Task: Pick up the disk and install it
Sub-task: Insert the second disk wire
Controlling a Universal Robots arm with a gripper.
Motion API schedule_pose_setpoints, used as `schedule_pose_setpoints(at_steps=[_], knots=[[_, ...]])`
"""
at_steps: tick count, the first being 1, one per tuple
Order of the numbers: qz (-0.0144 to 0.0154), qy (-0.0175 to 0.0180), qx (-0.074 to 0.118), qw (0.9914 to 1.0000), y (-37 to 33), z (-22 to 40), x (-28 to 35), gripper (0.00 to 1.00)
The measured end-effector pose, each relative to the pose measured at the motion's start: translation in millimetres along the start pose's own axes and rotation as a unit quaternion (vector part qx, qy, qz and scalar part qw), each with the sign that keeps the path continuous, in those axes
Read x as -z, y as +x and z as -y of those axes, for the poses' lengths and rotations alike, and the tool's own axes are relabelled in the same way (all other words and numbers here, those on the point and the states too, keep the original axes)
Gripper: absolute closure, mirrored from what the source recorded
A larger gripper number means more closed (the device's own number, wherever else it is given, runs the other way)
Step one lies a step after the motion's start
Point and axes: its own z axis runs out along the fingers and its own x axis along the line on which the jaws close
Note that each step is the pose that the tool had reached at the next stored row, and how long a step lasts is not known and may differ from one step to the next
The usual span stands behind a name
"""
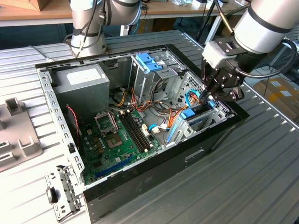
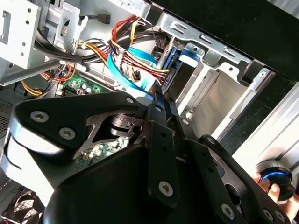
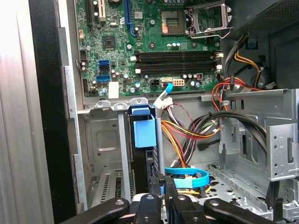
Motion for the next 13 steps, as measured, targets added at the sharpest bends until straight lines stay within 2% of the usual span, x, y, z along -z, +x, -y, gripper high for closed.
schedule_pose_setpoints(at_steps=[9,13], knots=[[0.0000,-0.0001,0.001,1.00000,2.8,-0.1,-4.1,0.84],[0.0008,-0.0021,0.016,0.99987,2.9,-0.4,-5.0,0.84]])
